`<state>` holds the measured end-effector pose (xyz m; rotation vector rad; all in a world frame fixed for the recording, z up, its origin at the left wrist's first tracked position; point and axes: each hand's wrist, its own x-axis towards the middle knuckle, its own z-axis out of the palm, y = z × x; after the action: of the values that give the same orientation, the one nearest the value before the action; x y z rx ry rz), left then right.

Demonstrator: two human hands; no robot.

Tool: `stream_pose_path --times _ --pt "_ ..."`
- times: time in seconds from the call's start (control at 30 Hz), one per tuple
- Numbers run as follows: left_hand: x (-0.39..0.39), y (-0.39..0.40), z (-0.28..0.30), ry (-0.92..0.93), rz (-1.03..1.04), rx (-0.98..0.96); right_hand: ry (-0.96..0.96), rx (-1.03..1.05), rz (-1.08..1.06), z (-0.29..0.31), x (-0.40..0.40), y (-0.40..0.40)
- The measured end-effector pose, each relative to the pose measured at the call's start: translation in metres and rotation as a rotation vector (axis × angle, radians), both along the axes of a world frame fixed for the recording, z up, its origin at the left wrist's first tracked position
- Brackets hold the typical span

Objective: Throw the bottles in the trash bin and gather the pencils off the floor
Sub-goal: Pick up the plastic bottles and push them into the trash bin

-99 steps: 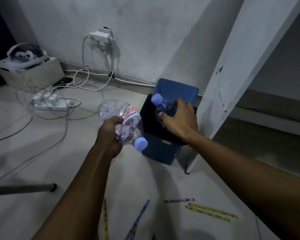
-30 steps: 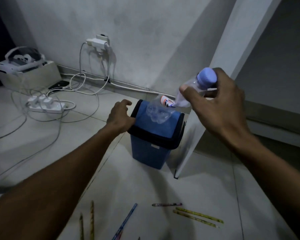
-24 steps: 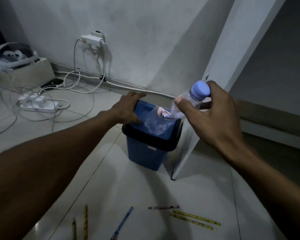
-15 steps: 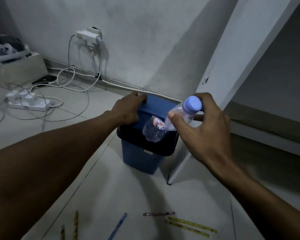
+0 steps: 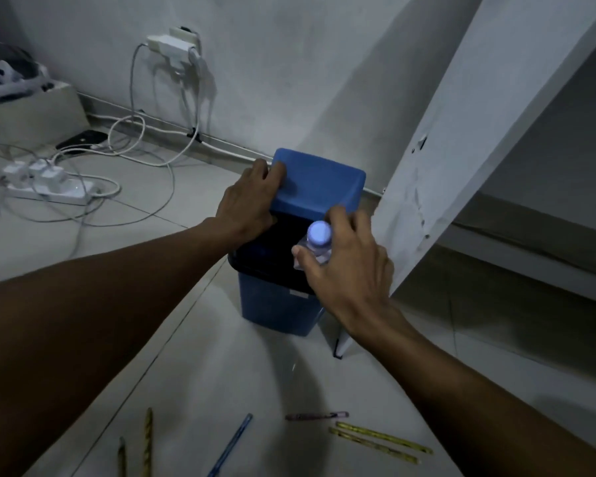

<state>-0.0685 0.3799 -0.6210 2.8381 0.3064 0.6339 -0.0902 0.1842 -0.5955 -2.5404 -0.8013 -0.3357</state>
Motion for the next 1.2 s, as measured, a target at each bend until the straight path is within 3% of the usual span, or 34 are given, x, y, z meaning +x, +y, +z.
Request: stream_pose_path --times 0.37,0.87,1.03,1.1,1.2 --pt "0.0 0.0 -0.001 0.008 -0.02 -0.003 -0.068 -0.466 -0.086 -0.012 0.026 0.012" --pt "-0.005 0.001 0.007 0.142 -0.074 0.005 -0.076 -0.529 -0.095 -0.016 0.032 0.012" --pt "-0.006 0.003 0.012 0.182 -0.09 -0.032 0.108 -0.681 -0.063 -0.004 0.028 0.01" --pt "-0.007 0.003 0.012 0.185 -0.09 -0.05 0.195 -0.581 -0.062 0.001 0.029 0.013" --pt "-0.008 0.002 0.011 0.191 -0.096 -0.061 0.165 -0.462 -0.098 0.004 0.033 0.016"
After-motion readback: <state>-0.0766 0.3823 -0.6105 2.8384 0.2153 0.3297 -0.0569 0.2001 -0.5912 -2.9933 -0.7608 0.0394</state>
